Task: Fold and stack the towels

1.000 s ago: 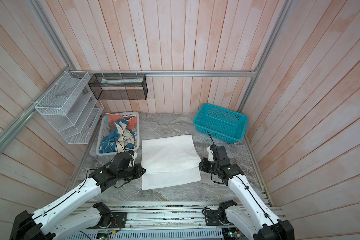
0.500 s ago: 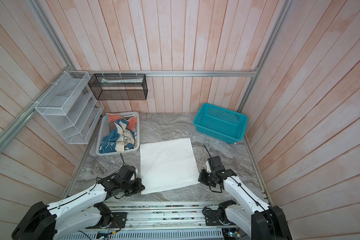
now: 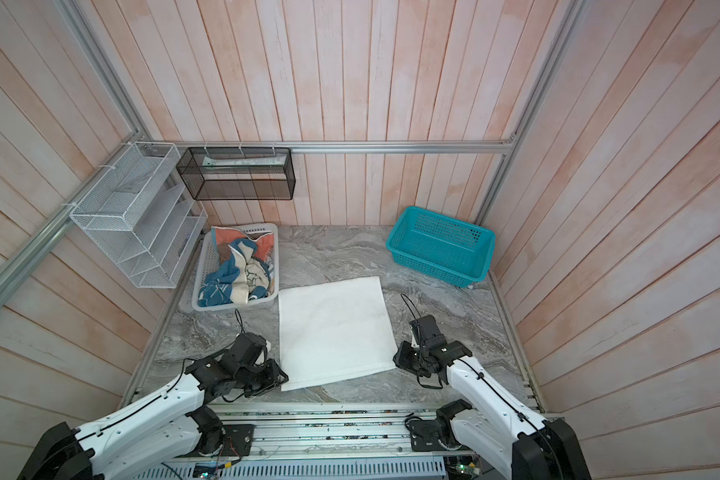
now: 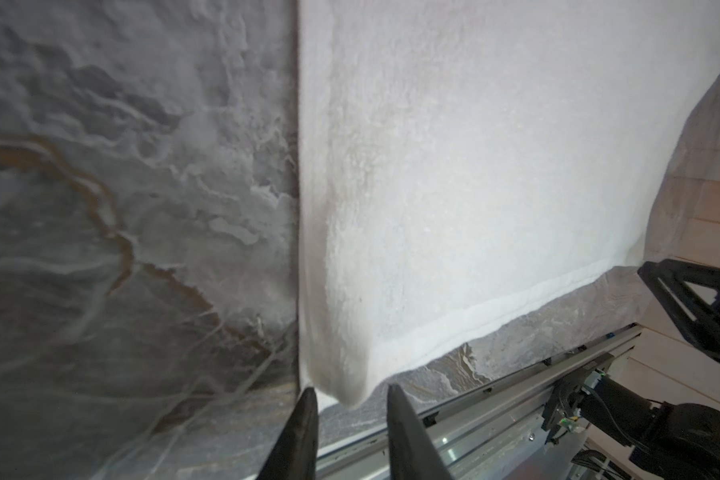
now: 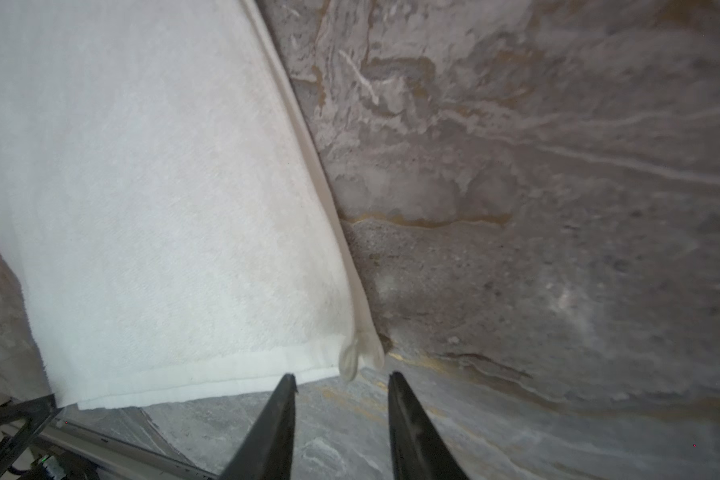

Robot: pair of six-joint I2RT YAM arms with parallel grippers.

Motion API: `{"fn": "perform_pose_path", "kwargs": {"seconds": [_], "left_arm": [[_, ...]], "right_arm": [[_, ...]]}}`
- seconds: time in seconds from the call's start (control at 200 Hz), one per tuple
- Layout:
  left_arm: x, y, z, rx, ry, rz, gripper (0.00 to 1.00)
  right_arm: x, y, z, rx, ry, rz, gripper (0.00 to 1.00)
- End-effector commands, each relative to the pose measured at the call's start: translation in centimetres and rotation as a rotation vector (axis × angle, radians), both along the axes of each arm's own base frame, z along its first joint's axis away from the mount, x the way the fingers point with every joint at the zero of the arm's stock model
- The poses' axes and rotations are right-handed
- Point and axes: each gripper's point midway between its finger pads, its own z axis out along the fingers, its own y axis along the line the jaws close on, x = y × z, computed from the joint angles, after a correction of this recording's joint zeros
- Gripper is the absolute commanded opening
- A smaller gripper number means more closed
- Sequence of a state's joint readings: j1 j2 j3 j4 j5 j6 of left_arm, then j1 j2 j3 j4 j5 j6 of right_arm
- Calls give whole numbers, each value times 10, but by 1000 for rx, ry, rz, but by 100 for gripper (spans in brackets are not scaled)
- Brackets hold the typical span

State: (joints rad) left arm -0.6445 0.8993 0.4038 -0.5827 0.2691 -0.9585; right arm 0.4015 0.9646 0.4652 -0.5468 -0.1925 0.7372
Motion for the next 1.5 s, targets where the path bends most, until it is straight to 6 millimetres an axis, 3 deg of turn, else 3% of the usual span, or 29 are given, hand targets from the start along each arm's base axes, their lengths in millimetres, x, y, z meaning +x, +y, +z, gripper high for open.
{"fn": "perform_pose_path", "kwargs": {"seconds": [0.0,0.08,0.19,0.365,0.475,0.625,0.725,0.8,0.92,1.0,1.065,1.17,1.225,1.37,1.49], "left_arm": [[13,15,26,103,-79,13,30],[24,15,29,144,-112,-4,30],[37,-8,20,124,-119,-62,30],[32,-38,-14,134,-68,-148,31],[20,-46,-31,142,-32,-179,30],[-1,-48,-41,170,6,-215,30],[-13,-49,-46,171,24,-244,30],[-15,-52,-43,161,23,-275,30],[8,-59,-15,207,-53,-320,34],[37,-63,12,203,-114,-315,39],[67,-68,33,171,-190,-286,43],[121,-73,56,148,-305,-240,45],[148,-74,58,172,-339,-224,45],[217,-77,44,245,-344,-203,46],[256,-64,27,312,-321,-172,48]], "right_arm": [[25,-6,25,-62,-85,-32,43],[39,2,29,-67,-101,10,42],[50,23,23,-48,-87,89,34],[39,49,-8,-50,-14,193,18],[18,43,-33,-46,59,192,12],[-21,16,-56,-91,153,118,9],[-42,8,-59,-42,166,56,9],[-44,5,-46,-26,135,27,13],[-14,0,7,-57,-27,-1,28],[15,0,43,-78,-156,2,40],[41,-1,59,-87,-234,17,47],[90,-10,64,-94,-313,11,51],[115,-14,62,-76,-338,-9,51],[170,-17,55,-88,-331,-18,50],[201,-9,42,-98,-298,9,50]]}}
